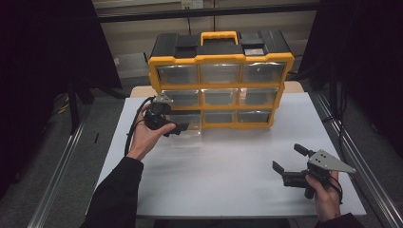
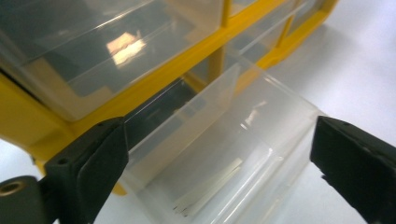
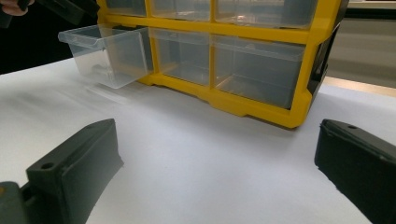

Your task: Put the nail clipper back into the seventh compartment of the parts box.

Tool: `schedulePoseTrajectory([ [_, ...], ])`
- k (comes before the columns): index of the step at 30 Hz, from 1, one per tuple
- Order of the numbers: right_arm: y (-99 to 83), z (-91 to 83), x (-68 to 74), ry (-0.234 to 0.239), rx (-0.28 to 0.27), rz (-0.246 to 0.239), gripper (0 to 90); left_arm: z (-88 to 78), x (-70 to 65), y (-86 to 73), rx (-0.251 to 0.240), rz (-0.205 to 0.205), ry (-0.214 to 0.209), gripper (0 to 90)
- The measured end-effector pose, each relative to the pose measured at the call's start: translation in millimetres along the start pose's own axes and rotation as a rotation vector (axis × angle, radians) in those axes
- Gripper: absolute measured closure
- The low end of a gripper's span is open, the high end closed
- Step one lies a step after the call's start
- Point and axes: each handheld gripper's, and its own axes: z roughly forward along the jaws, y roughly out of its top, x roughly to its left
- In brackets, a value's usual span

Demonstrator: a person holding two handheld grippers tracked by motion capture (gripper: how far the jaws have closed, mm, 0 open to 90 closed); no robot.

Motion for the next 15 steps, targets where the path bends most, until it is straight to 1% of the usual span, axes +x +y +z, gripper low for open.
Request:
schedulePoseTrajectory([
  [2,0.0,0.2,0.4,0.003,0.002,-0.002,0.0,-0.4,-0.4,-3.2,-0.034,-0.023,0.003,3.8],
  [3,0.1,0.3,1.0,0.001,0.003,0.000,0.0,-1.4,-0.5,-4.4,-0.067,-0.022,0.017,3.9],
  [4,0.1,0.4,1.2,0.001,0.003,0.001,0.0,-2.7,-1.4,-6.1,-0.111,-0.018,0.038,4.2],
  [5,0.0,0.2,1.0,0.003,0.004,0.000,0.0,-2.3,-2.2,-8.5,-0.147,-0.015,0.049,4.4],
  [7,0.0,0.3,0.8,0.000,0.002,0.000,0.0,-2.2,-3.2,-12.1,-0.161,-0.001,0.080,4.3],
  [9,-0.1,0.3,0.7,0.001,0.004,-0.001,0.0,-2.9,-4.6,-16.7,-0.193,0.002,0.105,4.3],
  [10,-0.1,0.3,0.8,0.005,0.005,-0.002,0.0,-3.2,-4.7,-19.2,-0.218,-0.003,0.114,4.3],
  [12,-0.1,0.5,0.8,0.004,0.002,-0.004,0.0,-4.2,-5.0,-24.6,-0.264,-0.024,0.127,4.3],
  [13,-0.2,0.6,0.9,0.004,0.003,-0.003,0.0,-4.5,-5.3,-26.6,-0.273,-0.035,0.131,4.3],
  [14,-0.2,0.6,0.8,0.005,0.003,-0.004,0.0,-5.1,-5.0,-28.9,-0.273,-0.036,0.129,4.4],
  [15,-0.2,0.6,0.8,0.004,0.003,-0.003,0.0,-5.9,-5.9,-31.4,-0.281,-0.032,0.142,4.6],
])
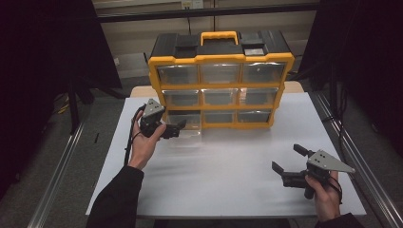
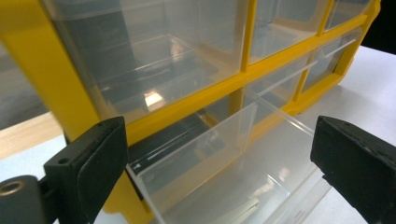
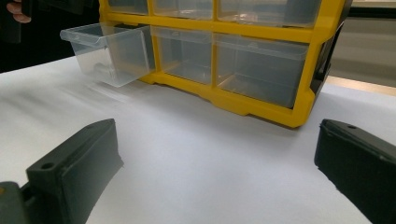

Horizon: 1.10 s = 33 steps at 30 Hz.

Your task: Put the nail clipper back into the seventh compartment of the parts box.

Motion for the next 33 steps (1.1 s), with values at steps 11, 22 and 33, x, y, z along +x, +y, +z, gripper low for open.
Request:
schedulePoseTrajectory([
  [11,0.1,-0.1,0.3,0.008,0.005,-0.002,0.0,-8.6,-2.5,-20.7,-0.040,-0.018,0.036,5.5],
  [22,0.3,-0.5,1.5,0.014,0.003,-0.004,0.0,-13.9,-6.2,-38.5,-0.003,-0.029,0.038,4.7],
  [33,0.4,-0.4,2.1,0.017,0.004,-0.004,0.0,-27.5,-9.9,-52.2,-0.044,-0.079,0.078,3.6],
])
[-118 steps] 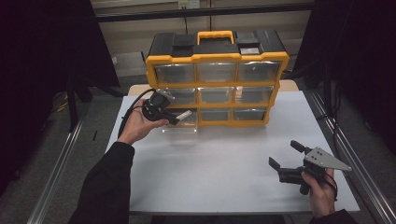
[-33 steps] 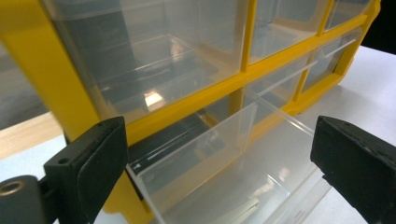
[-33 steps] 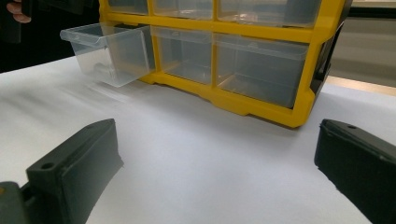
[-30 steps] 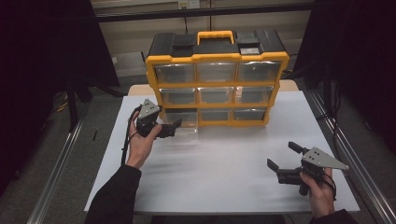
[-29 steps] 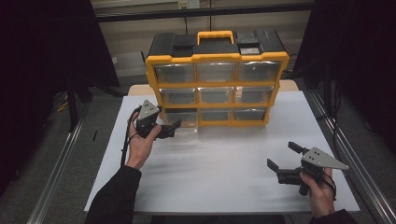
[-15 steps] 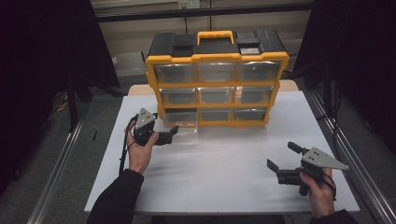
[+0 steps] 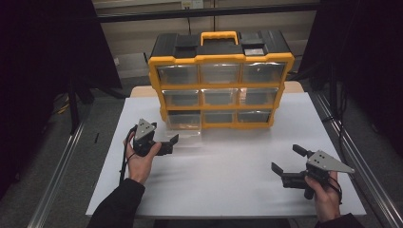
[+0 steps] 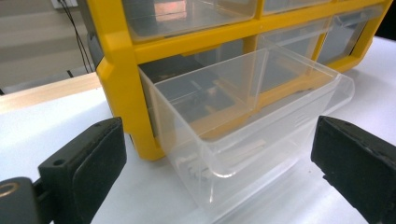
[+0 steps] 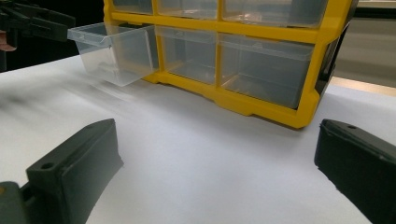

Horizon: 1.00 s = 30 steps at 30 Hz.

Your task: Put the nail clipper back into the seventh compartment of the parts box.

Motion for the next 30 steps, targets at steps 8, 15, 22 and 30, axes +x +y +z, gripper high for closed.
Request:
schedulePoseTrajectory([
  [8,0.1,-0.1,-0.1,0.004,0.001,-0.006,0.0,-12.4,-4.0,-5.2,-0.026,0.008,0.011,4.8],
  [15,0.1,0.0,0.4,-0.001,0.003,-0.009,0.0,-16.4,-5.8,-20.1,0.005,-0.004,0.007,4.6],
  [22,0.9,-1.3,0.1,-0.016,-0.011,-0.007,0.0,-21.0,-8.1,-26.6,-0.012,-0.002,-0.020,2.5],
  [30,0.5,-0.8,0.2,-0.009,0.000,0.002,0.0,-33.8,-11.0,-32.7,-0.018,-0.022,-0.019,2.3],
])
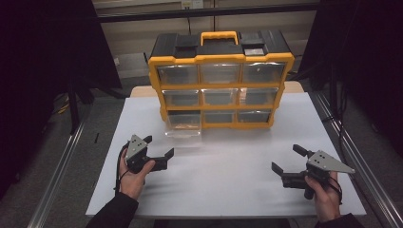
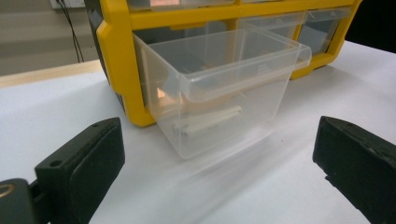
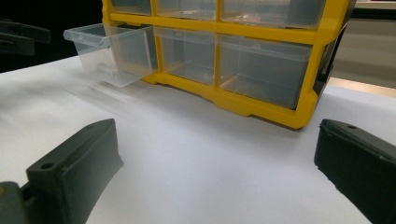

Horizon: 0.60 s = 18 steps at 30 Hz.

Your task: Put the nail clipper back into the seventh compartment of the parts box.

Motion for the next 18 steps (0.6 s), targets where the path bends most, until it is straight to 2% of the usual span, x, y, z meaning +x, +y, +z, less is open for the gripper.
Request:
schedulePoseTrajectory([
  [2,0.6,0.3,-0.1,-0.006,-0.005,0.003,0.0,-3.7,-0.4,-1.3,0.009,0.012,0.005,2.4],
  [5,1.4,1.8,0.9,-0.001,-0.006,0.004,0.0,-10.0,0.8,-3.4,0.004,0.000,0.015,2.4],
  [9,1.4,2.6,0.6,-0.005,-0.005,0.003,0.0,-18.7,3.1,-5.1,-0.027,-0.052,0.009,2.6],
  [12,1.1,2.0,0.0,-0.014,-0.008,0.011,0.0,-26.8,3.9,-7.2,-0.047,-0.093,0.029,2.9],
  [14,1.2,1.5,-0.2,-0.013,-0.006,0.012,0.0,-31.9,3.4,-7.4,-0.062,-0.099,0.028,2.8],
  [18,0.9,2.2,-0.3,-0.013,-0.008,0.009,0.0,-39.3,1.2,-9.7,-0.052,-0.095,0.026,2.8],
])
